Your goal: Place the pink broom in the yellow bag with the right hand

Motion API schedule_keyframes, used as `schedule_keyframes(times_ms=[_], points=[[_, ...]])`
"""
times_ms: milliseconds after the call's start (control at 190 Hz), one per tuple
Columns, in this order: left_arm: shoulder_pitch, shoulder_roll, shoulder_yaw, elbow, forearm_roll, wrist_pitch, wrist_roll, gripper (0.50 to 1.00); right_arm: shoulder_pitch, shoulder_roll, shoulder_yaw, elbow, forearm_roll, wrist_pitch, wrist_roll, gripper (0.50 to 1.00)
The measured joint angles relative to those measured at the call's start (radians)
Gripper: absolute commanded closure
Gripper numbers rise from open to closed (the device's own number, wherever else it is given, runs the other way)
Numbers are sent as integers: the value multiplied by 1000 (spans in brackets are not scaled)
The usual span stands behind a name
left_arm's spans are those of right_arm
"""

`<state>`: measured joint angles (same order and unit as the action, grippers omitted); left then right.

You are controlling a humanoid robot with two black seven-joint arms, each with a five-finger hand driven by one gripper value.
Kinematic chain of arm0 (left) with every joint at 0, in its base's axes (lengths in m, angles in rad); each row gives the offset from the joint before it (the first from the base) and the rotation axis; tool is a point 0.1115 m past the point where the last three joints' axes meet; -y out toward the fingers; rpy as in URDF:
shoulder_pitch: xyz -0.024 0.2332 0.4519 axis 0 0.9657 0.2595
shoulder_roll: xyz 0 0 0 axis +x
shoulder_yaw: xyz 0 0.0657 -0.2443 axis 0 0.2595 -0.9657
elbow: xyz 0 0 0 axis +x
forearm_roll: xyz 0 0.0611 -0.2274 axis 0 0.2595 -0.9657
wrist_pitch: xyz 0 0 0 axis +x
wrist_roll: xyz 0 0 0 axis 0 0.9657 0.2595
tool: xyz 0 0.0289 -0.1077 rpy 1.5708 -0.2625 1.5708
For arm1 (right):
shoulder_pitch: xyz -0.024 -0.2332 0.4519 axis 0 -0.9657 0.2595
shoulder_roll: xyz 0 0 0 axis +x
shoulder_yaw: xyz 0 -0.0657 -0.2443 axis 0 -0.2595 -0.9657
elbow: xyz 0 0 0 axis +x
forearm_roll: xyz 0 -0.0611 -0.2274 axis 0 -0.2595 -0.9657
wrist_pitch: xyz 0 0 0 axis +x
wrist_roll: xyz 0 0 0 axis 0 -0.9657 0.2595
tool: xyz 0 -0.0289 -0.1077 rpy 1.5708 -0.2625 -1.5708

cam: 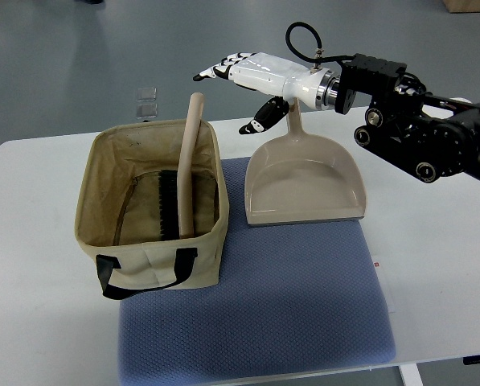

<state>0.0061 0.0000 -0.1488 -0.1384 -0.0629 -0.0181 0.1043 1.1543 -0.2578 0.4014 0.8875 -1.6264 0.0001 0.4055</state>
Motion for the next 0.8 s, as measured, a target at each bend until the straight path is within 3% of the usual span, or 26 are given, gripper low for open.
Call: schedule_keyframes(times_ms=[216, 426, 799], points=[[0, 0, 0, 0, 0, 0, 0, 500, -87, -7, 216, -12, 46, 6, -2, 587], [0, 0, 0, 0, 0, 0, 0, 500, -199, -18, 414, -94, 275, 7, -2, 587], [0, 0, 0, 0, 0, 0, 0, 500, -310, -16, 462, -206, 822, -7, 3, 585]])
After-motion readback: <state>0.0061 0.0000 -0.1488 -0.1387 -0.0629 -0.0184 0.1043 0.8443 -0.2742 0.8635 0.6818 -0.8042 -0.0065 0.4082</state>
